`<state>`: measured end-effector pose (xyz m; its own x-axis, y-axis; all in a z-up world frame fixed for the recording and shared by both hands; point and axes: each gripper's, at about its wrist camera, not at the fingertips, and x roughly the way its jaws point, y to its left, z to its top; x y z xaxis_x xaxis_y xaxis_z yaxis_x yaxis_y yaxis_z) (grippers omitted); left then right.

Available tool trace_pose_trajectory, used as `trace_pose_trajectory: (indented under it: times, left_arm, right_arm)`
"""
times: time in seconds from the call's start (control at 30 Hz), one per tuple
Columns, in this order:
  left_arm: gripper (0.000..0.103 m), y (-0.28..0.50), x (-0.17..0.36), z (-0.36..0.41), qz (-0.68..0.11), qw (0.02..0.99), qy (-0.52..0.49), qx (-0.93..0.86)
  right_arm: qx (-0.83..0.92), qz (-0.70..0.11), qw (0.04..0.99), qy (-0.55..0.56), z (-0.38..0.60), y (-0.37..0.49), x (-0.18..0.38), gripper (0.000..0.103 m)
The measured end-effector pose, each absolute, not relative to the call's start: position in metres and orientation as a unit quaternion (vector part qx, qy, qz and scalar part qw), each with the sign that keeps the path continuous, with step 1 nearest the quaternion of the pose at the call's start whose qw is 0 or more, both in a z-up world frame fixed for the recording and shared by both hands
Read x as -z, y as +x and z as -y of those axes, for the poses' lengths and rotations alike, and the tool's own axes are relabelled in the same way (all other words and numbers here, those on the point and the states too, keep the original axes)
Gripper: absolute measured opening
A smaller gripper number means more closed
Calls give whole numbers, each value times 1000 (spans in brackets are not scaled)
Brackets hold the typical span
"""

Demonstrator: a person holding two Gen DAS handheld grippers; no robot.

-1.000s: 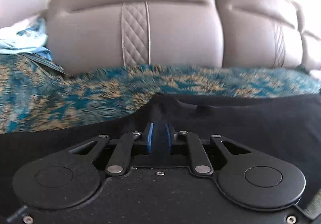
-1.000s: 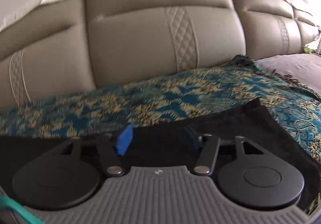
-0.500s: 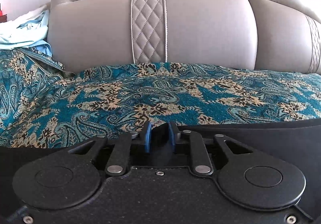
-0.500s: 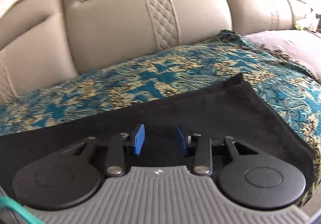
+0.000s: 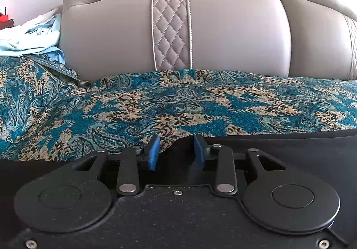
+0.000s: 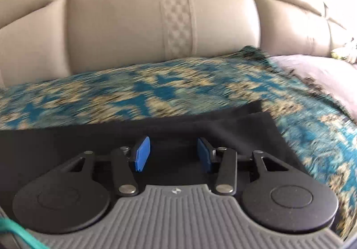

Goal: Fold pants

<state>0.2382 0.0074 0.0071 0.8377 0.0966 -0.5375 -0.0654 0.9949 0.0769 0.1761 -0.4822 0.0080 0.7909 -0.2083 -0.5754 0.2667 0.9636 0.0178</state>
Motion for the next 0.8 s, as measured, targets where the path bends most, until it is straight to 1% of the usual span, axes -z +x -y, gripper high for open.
trace_pose_trajectory:
  times: [0.1,0.17,0.3,0.37,0.47,0.53,0.63,0.73,0.8]
  left_arm:
    - [41,238,-7,-8,-281,958,27,-48]
    - [43,238,-7,-9,-281,958,26,-52]
    - [47,238,-7,-8,-280,958,29,-57]
    - [50,238,-6,-9,-279,958,27,-61]
    - [53,238,-6,-10,-280,958,24,-66]
    - [56,239,-6,-11,-280,957,22,-69]
    - [57,239,-6,-11,-279,957,24,-73]
    - [58,238,-6,-9,-278,957,29,-74]
    - [58,238,-5,-9,-278,957,29,-74]
  right_arm:
    - [130,-285,948,61,495,186,-5,68]
    - [135,-281,948,63,499,191,-3,70]
    - [157,-277,947,40,500,202,-1,72]
    - [163,-275,947,37,500,207,-1,74]
    - [190,-275,942,44,504,210,-2,93]
    - [207,-274,937,57,511,204,-5,93]
    - [226,-245,939,91,530,175,-20,93]
    - [254,-230,926,158,559,133,-31,95]
    - [267,-223,912,215,580,98,-28,96]
